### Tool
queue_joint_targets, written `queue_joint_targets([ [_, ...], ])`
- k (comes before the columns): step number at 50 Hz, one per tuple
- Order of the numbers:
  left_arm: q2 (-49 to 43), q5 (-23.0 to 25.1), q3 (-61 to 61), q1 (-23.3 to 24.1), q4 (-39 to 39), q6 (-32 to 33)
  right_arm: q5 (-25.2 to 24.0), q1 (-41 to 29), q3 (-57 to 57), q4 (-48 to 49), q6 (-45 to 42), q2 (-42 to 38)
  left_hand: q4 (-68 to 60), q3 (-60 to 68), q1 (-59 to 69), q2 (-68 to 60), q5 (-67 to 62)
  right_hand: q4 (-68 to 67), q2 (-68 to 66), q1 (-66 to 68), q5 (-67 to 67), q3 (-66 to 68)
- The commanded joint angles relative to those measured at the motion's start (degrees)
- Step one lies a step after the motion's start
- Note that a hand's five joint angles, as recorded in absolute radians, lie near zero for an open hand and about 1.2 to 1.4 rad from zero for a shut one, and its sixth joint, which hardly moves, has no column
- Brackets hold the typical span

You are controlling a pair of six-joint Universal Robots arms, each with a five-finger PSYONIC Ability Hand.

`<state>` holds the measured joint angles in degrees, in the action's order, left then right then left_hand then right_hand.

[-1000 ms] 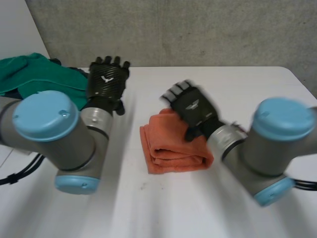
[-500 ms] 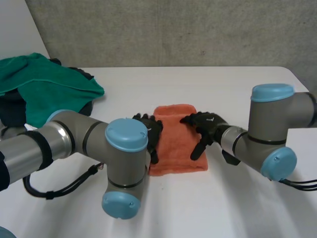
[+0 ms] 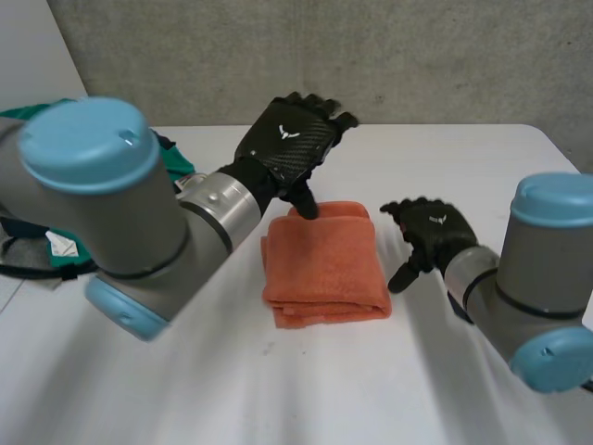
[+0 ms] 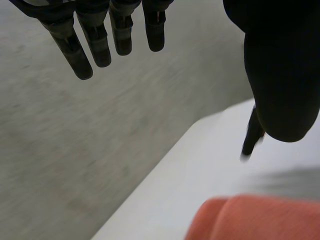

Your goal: Fold the laundry.

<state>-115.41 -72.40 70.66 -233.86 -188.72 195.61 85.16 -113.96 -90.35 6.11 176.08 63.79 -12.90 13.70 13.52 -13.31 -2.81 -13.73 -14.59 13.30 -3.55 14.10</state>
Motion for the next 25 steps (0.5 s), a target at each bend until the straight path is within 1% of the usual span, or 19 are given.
queue_joint_targets([
  [1, 0.81, 16.85, -0.52, -4.67, 4.94, -9.45, -6.67, -0.64, -2.72, 3.02, 4.88, -4.11, -3.2, 2.4, 2.58, -2.79, -3.3, -0.89, -0.03, 1.32, -1.07, 0.52],
  [4, 0.98, 16.85, -0.44, -4.85, 4.85, -9.98, -8.08, -0.64, -2.28, 4.61, 5.06, -6.22, -3.37, 2.57, 2.75, -2.96, -3.46, -2.24, -1.37, 2.67, -2.41, 1.86],
  [9, 1.6, 15.71, 0.09, -4.59, 4.85, -9.81, -7.91, -0.82, 0.26, 6.54, 5.24, -9.82, -3.03, 2.23, 2.41, -2.63, -3.13, -5.26, -4.39, 5.69, -5.44, 4.89],
  [12, 1.6, 14.83, 0.18, -4.41, 4.85, -9.72, -7.99, -0.82, 1.41, 7.16, 4.8, -11.14, -3.03, 2.23, 2.41, -2.63, -3.13, -20.52, -19.65, 20.95, -20.7, 20.15],
  [13, 1.6, 14.74, 0.27, -4.41, 4.85, -9.72, -7.99, -0.73, 2.02, 7.25, 4.8, -11.58, -3.03, 2.23, 2.41, -2.63, -3.13, -28.4, -27.54, 28.83, -28.58, 28.03],
  [15, 1.6, 14.48, 0.27, -4.32, 4.85, -9.72, -7.91, -0.73, 3.25, 7.25, 4.8, -12.46, -3.2, 2.4, 2.58, -2.79, -3.3, -35.85, -34.98, 36.28, -36.02, 35.47],
  [16, 1.6, 14.39, 0.27, -4.32, 4.85, -9.72, -7.56, -0.73, 4.56, 6.99, 4.8, -13.77, -3.2, 2.4, 2.58, -2.79, -3.3, -50.87, -50.01, 51.3, -51.05, 50.5],
  [19, 1.68, 14.3, 0.36, -4.23, 4.85, -9.72, -7.55, -0.65, 5.19, 7.07, 4.8, -14.22, -3.2, 2.4, 2.58, -2.79, -3.3, -66.22, -65.35, 66.65, -66.39, 65.85],
  [22, 1.77, 14.21, 0.44, -4.23, 4.85, -9.81, -7.82, -0.29, 5.54, 7.34, 5.15, -14.04, -3.2, 2.4, 2.58, -2.79, -3.3, -66.27, -65.41, 66.7, -66.45, 65.9],
  [25, 1.86, 14.21, 0.36, -4.23, 4.85, -9.72, -6.86, -0.21, 8.07, 7.34, 5.24, -13.69, -3.03, 2.23, 2.41, -2.63, -3.13, -66.27, -65.41, 66.7, -66.45, 65.9],
])
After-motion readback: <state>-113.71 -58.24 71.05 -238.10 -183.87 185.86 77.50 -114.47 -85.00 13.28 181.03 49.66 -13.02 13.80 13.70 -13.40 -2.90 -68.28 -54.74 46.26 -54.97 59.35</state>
